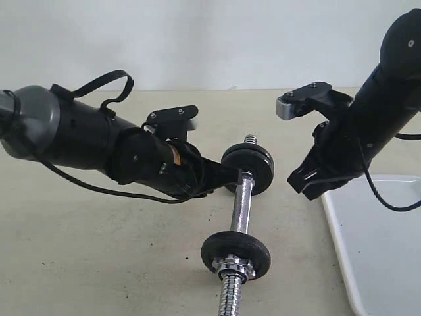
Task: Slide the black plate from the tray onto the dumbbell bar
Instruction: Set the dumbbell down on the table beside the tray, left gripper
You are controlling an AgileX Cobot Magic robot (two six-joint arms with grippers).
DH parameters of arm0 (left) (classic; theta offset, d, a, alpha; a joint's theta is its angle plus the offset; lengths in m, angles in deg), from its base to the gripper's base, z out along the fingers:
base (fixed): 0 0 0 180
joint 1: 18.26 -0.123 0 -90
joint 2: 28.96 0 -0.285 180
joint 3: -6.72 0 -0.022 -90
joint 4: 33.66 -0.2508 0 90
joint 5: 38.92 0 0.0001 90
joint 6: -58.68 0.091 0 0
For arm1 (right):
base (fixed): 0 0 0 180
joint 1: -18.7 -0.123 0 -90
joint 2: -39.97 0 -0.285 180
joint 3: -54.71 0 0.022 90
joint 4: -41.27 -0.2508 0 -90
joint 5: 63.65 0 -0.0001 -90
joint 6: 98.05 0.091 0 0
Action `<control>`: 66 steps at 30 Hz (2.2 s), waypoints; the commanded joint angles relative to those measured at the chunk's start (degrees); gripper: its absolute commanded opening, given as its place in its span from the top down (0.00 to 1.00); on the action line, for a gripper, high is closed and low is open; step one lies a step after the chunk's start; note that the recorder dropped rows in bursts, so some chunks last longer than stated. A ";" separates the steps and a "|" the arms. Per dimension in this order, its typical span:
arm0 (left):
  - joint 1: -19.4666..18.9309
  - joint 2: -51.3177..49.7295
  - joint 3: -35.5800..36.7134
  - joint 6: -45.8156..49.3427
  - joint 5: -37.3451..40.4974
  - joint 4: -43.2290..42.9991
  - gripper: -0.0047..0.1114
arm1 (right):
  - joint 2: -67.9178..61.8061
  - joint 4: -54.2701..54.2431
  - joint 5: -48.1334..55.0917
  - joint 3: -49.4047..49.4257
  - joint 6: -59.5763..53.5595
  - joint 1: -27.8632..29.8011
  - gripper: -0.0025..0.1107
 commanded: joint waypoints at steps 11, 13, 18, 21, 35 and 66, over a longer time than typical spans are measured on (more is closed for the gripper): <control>2.70 -3.15 -0.88 -0.22 1.54 0.66 0.92 | 0.29 -0.04 -1.40 -0.09 -0.67 0.36 0.98; 3.09 -3.15 -0.98 -0.22 1.47 0.82 0.92 | 0.29 -0.04 -1.52 -0.09 -0.67 0.36 0.98; 4.26 -3.15 -0.98 -0.46 1.47 0.94 0.92 | 0.29 -0.04 -1.89 -0.09 -0.67 0.36 0.98; 5.22 -3.15 -0.98 -0.69 1.47 1.11 0.92 | 0.29 -0.04 -1.74 -0.09 -0.67 0.36 0.98; 6.22 -3.15 -0.98 -0.69 1.32 2.71 0.92 | 0.29 -0.04 -1.54 -0.09 -0.67 0.36 0.98; 8.34 -3.15 -4.94 1.51 7.17 -3.56 0.92 | 0.17 5.59 -8.91 8.19 4.95 0.36 0.98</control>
